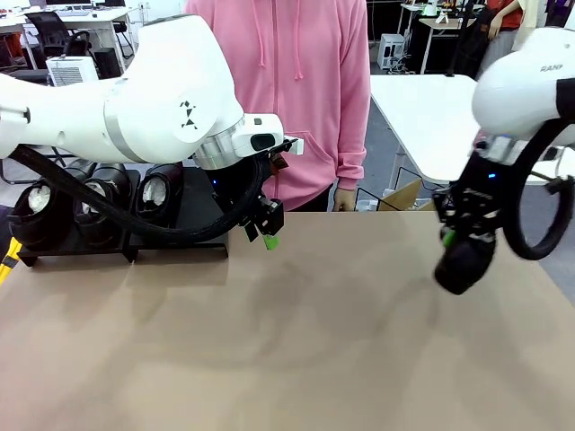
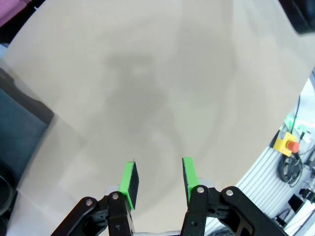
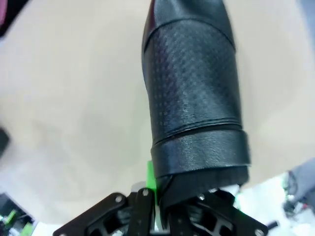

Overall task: Organize the shoes by placing them on the stand.
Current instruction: Pick up one Shoe and place it in the middle of the table.

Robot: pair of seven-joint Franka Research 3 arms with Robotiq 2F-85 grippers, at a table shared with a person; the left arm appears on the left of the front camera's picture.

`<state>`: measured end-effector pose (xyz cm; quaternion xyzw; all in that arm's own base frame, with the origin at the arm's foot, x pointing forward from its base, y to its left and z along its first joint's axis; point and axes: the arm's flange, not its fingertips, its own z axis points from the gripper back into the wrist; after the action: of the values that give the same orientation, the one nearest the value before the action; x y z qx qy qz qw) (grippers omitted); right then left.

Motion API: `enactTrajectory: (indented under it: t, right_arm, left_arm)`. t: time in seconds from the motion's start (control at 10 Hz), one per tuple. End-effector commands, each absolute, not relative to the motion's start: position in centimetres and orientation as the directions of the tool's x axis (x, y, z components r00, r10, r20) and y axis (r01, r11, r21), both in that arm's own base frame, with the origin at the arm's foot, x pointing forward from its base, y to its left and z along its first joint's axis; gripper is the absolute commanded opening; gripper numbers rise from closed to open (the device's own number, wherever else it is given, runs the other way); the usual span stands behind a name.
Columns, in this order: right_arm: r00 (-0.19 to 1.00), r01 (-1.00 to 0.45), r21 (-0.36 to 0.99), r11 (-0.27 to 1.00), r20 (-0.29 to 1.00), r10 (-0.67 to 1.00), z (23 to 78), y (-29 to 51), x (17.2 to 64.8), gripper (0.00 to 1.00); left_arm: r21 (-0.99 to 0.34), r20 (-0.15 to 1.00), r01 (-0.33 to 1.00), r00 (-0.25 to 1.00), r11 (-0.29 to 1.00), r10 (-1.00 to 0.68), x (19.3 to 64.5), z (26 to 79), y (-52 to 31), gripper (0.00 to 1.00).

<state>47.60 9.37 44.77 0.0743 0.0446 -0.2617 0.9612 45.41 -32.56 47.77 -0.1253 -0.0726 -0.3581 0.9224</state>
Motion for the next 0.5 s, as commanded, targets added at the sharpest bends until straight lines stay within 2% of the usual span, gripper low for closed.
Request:
enactTrajectory:
  t: [0.0,0.4]
  right_arm:
    - [0.916,0.395,0.173,0.902,0.004,-0.401,43.4,14.1,43.4,0.0]
    - [0.957,0.176,0.162,0.971,0.205,-0.207,39.0,20.7,38.3,0.0]
  left_arm:
    - [-0.176,0.228,0.686,0.726,0.706,-0.648,45.2,47.8,-32.0,0.5]
    - [-0.176,0.228,0.686,0.726,0.706,-0.648,45.2,47.8,-32.0,0.5]
